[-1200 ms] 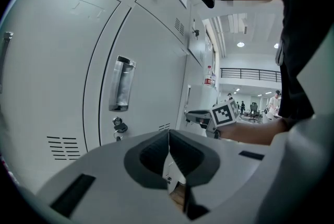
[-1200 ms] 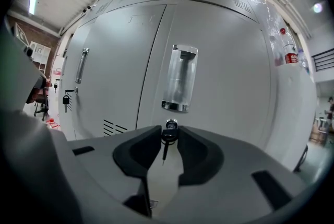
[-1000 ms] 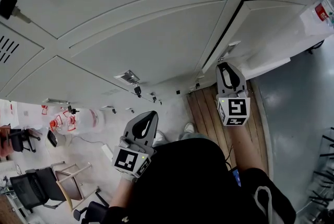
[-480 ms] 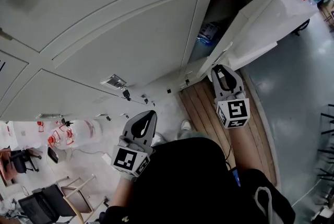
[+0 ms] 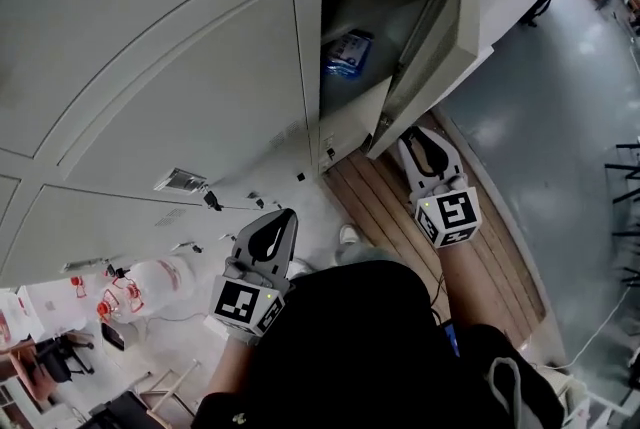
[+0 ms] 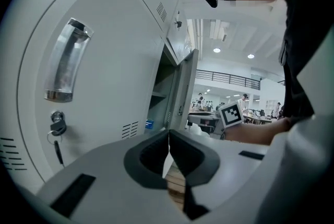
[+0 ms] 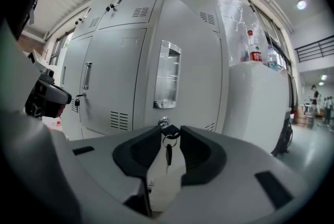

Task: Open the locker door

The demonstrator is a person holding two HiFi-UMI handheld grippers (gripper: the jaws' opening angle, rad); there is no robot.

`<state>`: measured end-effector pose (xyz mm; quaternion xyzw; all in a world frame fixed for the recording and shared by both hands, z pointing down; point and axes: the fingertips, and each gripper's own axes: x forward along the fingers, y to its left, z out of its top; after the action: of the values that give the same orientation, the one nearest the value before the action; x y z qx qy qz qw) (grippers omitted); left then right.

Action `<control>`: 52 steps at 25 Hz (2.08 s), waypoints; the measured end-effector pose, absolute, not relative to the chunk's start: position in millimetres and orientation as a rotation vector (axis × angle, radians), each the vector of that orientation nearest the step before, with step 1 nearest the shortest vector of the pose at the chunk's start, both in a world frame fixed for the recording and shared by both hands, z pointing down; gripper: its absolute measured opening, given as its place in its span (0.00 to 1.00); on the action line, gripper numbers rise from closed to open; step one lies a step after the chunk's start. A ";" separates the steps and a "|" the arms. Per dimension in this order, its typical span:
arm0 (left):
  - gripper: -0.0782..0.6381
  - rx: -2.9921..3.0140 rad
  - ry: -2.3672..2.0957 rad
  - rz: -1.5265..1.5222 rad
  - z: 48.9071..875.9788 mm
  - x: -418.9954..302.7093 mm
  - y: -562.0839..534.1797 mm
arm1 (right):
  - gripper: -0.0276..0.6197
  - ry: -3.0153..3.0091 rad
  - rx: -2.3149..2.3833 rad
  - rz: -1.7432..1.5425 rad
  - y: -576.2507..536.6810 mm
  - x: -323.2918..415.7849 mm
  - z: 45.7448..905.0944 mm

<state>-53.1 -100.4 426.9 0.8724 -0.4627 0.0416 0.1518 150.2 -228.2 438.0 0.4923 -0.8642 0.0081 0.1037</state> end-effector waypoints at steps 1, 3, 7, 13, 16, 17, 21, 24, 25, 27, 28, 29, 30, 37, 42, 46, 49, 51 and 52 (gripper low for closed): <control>0.14 2.514 -1.310 0.122 427.0 -49.3 -101.8 | 0.22 -2.541 1.470 0.027 -226.7 155.6 437.7; 0.14 2.529 -1.279 0.128 427.4 -42.3 -104.1 | 0.22 -2.522 1.508 0.031 -223.9 166.7 437.4; 0.14 2.552 -1.224 0.136 428.3 -30.2 -108.7 | 0.22 -2.475 1.585 0.048 -219.1 190.3 437.5; 0.14 2.587 -1.148 0.145 428.5 -13.4 -113.9 | 0.23 -2.364 1.770 0.111 -213.8 238.6 438.7; 0.14 2.604 -1.110 0.150 428.8 -5.4 -115.9 | 0.25 -2.287 1.876 0.123 -209.9 266.2 436.3; 0.14 2.609 -1.097 0.153 429.0 -2.8 -116.3 | 0.23 -2.258 1.911 0.119 -207.8 275.5 435.1; 0.14 2.631 -1.052 0.155 428.7 7.5 -117.8 | 0.23 -2.161 2.022 0.127 -196.1 309.5 432.3; 0.14 2.646 -1.020 0.156 428.2 14.6 -118.7 | 0.22 -2.105 2.074 0.113 -184.6 326.2 428.8; 0.14 2.651 -1.010 0.156 428.0 16.8 -118.7 | 0.22 -2.094 2.086 0.110 -181.0 329.4 427.7; 0.14 2.659 -0.994 0.159 427.5 20.9 -118.2 | 0.21 -2.083 2.100 0.103 -174.4 332.7 425.7; 0.14 2.663 -0.987 0.159 427.0 22.7 -117.9 | 0.21 -2.081 2.102 0.099 -171.5 332.8 424.8; 0.14 2.667 -0.983 0.157 426.3 24.1 -117.6 | 0.21 -2.083 2.101 0.096 -169.0 331.9 423.9; 0.14 2.670 -0.980 0.155 425.6 25.2 -117.2 | 0.21 -2.088 2.098 0.095 -166.8 329.8 423.0; 0.14 2.664 -1.026 0.143 421.8 18.2 -113.2 | 0.19 -2.231 2.002 0.067 -162.7 282.3 406.2; 0.14 2.636 -1.123 0.137 419.3 -2.8 -107.4 | 0.18 -2.398 1.846 0.064 -168.7 225.8 397.2; 0.14 2.593 -1.236 0.122 416.1 -27.4 -101.9 | 0.18 -2.539 1.656 0.074 -167.6 168.6 397.9; 0.14 2.551 -1.324 0.112 413.9 -47.9 -96.0 | 0.18 -2.633 1.493 0.075 -164.7 124.0 399.6; 0.14 2.525 -1.379 0.104 412.5 -61.4 -91.2 | 0.18 -2.683 1.389 0.061 -162.2 96.4 397.8; 0.14 2.511 -1.407 0.100 412.1 -67.8 -88.4 | 0.18 -2.708 1.340 0.057 -160.8 83.7 397.1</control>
<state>-67.8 -88.4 412.1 0.8645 -0.4842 0.0346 0.1305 83.7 -160.8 397.1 0.4427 -0.8945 0.0189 0.0595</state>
